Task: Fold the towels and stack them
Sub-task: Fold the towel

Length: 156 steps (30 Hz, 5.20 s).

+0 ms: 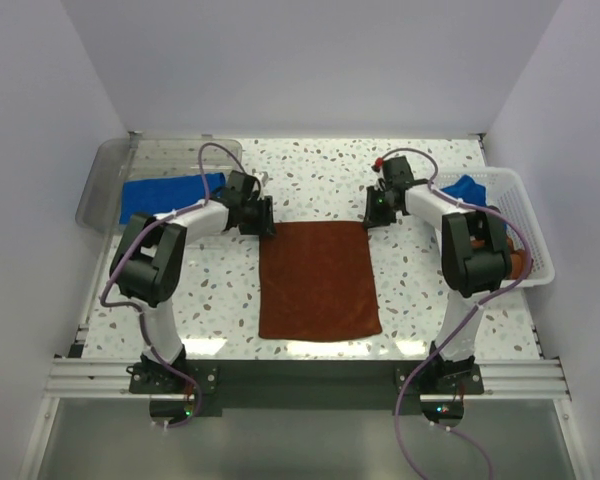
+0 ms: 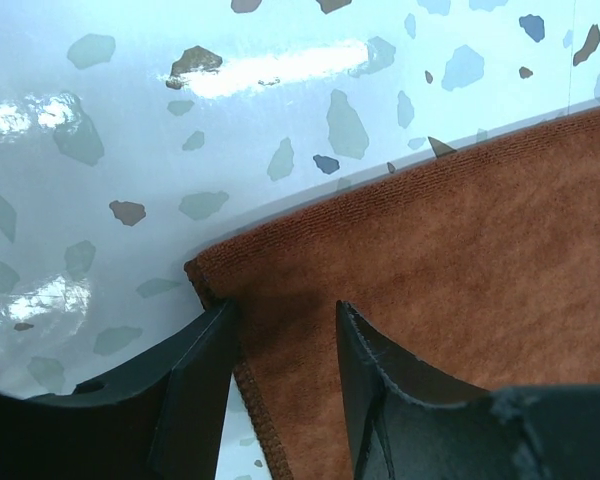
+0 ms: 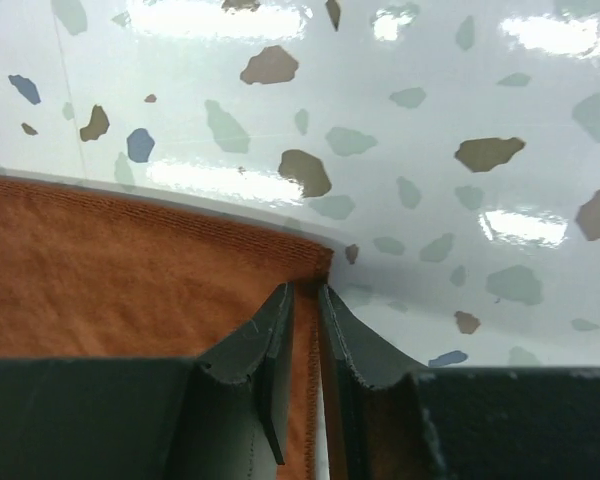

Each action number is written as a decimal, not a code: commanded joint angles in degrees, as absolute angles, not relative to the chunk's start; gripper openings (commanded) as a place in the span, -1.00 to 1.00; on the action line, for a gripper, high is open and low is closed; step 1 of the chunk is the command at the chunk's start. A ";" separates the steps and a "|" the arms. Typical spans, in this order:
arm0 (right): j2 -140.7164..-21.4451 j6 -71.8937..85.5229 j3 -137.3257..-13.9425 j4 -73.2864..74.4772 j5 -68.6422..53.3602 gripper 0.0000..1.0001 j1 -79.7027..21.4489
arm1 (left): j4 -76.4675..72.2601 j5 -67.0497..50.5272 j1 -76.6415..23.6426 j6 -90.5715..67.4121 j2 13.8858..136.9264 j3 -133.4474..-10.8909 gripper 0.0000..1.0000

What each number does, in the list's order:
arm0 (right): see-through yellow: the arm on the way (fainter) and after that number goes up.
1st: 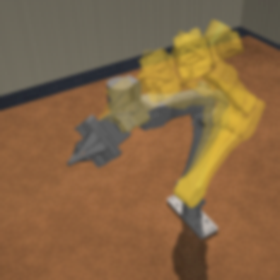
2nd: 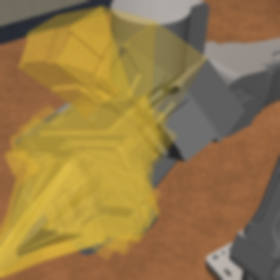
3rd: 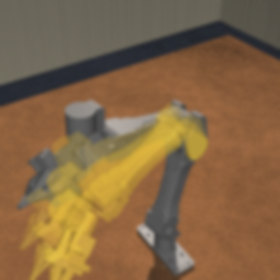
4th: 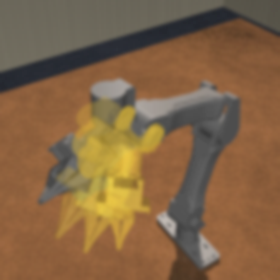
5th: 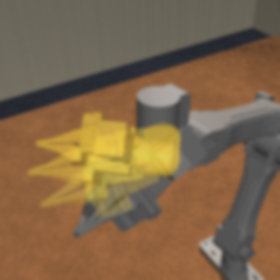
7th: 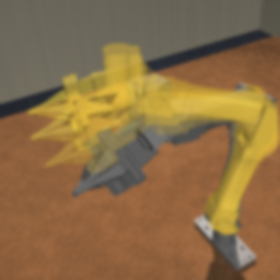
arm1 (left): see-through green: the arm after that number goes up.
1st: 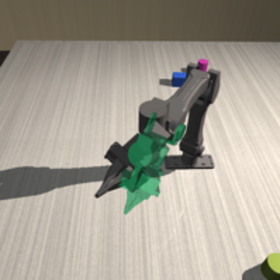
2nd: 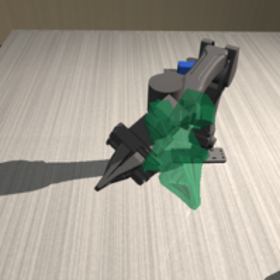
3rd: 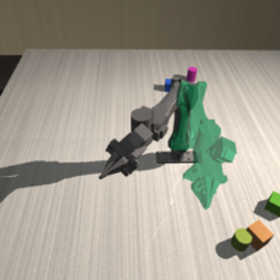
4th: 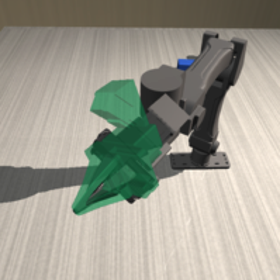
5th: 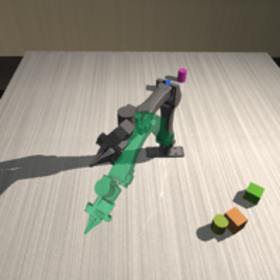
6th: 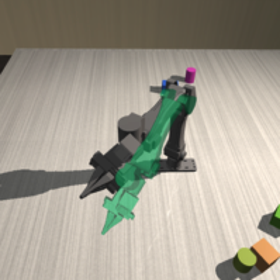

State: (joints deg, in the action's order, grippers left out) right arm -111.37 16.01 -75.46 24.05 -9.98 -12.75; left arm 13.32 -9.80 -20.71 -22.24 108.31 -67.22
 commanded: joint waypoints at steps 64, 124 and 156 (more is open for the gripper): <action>-131.84 -36.74 -102.57 56.08 -12.84 -0.98 -13.18 | 37.43 -18.11 -20.13 19.77 122.61 -94.57 0.01; -75.72 -23.56 -79.11 28.83 -0.70 -1.00 -14.06 | 26.99 -5.37 -23.37 16.17 83.34 -83.08 -1.00; -95.78 -24.43 -82.08 18.55 -0.27 -1.00 -13.80 | 26.81 -3.07 -20.75 12.21 113.60 -99.72 -1.00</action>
State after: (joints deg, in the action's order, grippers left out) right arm -91.72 -22.06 -76.47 23.22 -3.90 -14.24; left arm 27.35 -2.50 -22.68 12.49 109.27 -91.22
